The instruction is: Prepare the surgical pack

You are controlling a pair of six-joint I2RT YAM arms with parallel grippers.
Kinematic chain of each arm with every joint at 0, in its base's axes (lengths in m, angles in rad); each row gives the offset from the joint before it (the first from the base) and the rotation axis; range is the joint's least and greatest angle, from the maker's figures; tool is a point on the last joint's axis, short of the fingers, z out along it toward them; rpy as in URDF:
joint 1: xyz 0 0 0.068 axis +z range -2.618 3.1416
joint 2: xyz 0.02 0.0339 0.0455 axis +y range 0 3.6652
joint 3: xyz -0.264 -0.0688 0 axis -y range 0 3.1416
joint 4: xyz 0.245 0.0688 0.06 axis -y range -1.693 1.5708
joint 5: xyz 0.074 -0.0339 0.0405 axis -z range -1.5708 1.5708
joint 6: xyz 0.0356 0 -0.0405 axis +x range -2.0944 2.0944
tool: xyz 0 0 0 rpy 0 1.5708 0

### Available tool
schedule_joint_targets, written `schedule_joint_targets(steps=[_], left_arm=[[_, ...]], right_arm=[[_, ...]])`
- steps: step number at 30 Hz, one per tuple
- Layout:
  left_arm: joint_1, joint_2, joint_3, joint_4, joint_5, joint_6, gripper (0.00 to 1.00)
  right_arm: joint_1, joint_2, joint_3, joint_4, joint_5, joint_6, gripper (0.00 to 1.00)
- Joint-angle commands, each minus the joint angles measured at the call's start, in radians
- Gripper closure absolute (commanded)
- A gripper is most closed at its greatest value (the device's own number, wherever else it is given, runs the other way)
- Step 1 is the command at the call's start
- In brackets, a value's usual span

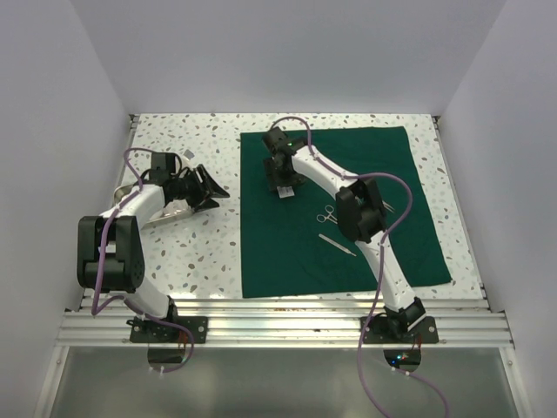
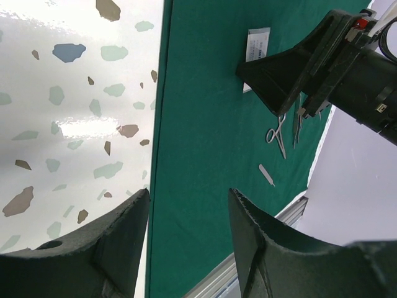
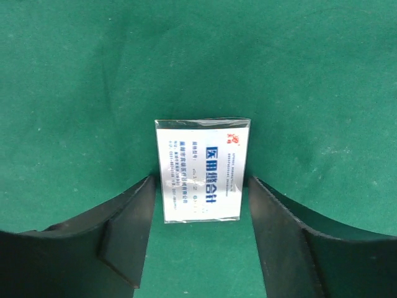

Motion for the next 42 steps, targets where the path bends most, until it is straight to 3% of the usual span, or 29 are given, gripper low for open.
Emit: schedule_joint_targets(steps=[1,10,20,30,36,42], left_arm=[[-0.003,-0.035,0.003,0.030,0.016,-0.001,0.42],[-0.005,-0.035,0.008,0.030,0.030,0.004,0.41],[-0.005,-0.054,-0.001,0.074,0.040,0.004,0.32],[-0.123,-0.097,0.011,0.146,0.002,-0.011,0.32],[-0.202,-0.118,0.022,0.189,-0.042,-0.025,0.31],[-0.272,-0.131,0.065,0.225,-0.131,-0.048,0.28]], right_arm=[[0.005,0.019,0.032,-0.015,0.036,-0.003,0.37],[0.003,0.001,0.052,-0.015,0.035,0.026,0.41],[-0.011,-0.128,-0.020,0.055,-0.059,0.213,0.42],[-0.103,-0.309,-0.300,0.279,-0.351,0.520,0.43],[-0.115,-0.381,-0.389,0.374,-0.437,0.658,0.43],[-0.101,-0.466,-0.535,0.531,-0.487,0.905,0.45]])
